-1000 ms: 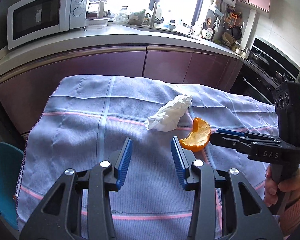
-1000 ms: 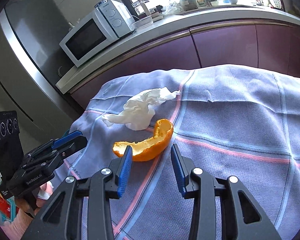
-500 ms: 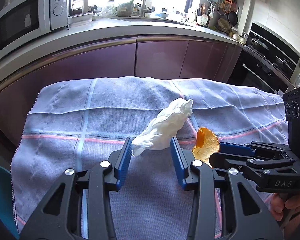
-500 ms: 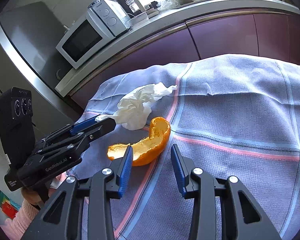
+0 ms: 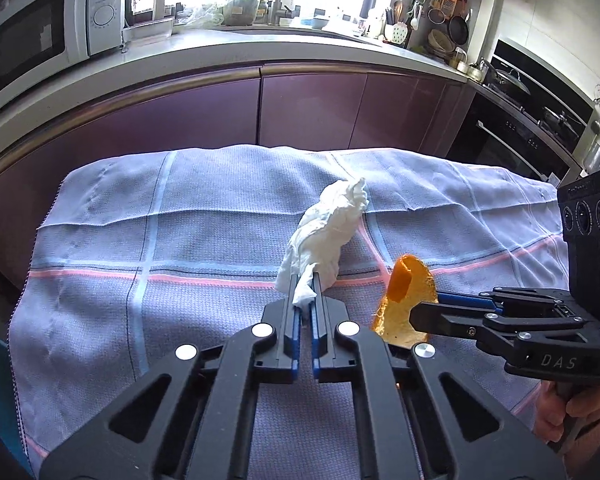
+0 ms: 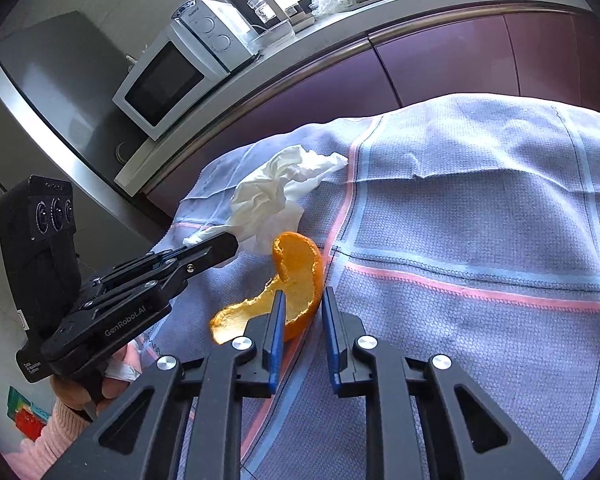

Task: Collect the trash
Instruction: 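Grasp the white tissue with the left gripper while the right gripper grasps the orange peel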

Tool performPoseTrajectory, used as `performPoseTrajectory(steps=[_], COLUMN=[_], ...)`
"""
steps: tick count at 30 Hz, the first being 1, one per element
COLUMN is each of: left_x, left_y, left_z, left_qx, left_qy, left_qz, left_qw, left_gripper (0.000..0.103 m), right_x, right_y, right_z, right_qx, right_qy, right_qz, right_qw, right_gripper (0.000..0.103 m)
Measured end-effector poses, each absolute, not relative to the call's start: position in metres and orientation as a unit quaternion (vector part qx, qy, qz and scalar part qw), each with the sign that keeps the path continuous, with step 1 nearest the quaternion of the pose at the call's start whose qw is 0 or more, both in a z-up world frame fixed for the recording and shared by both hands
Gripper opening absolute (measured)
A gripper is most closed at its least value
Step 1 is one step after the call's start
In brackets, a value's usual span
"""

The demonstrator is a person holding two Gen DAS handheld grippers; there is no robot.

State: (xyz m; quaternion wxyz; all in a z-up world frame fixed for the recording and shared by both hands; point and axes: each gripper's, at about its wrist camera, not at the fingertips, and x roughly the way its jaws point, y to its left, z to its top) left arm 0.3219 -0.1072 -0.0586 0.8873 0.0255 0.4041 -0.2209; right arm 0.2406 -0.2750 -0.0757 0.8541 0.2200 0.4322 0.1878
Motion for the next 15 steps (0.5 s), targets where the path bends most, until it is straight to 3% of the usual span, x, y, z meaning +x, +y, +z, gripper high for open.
performPoseTrajectory(steps=[2,15], left_x=[0.317,0.268], left_y=[-0.103,-0.055], left_z=[-0.055,-0.025], left_qx=[0.022,-0.014], left_qy=[0.399,0.359], left_qz=[-0.220,-0.213], left_qw=[0.890,0.908], left_gripper=[0.004,0.004], right_x=[0.240,0.230], right_y=[-0.275,-0.268], right_z=[-0.074,-0.064], right_qx=[0.220,0.212], right_qy=[0.430,0.421], right_qz=[0.189,0.203], right_qw=[0.855,0.858], right_gripper=[0.006,0.006])
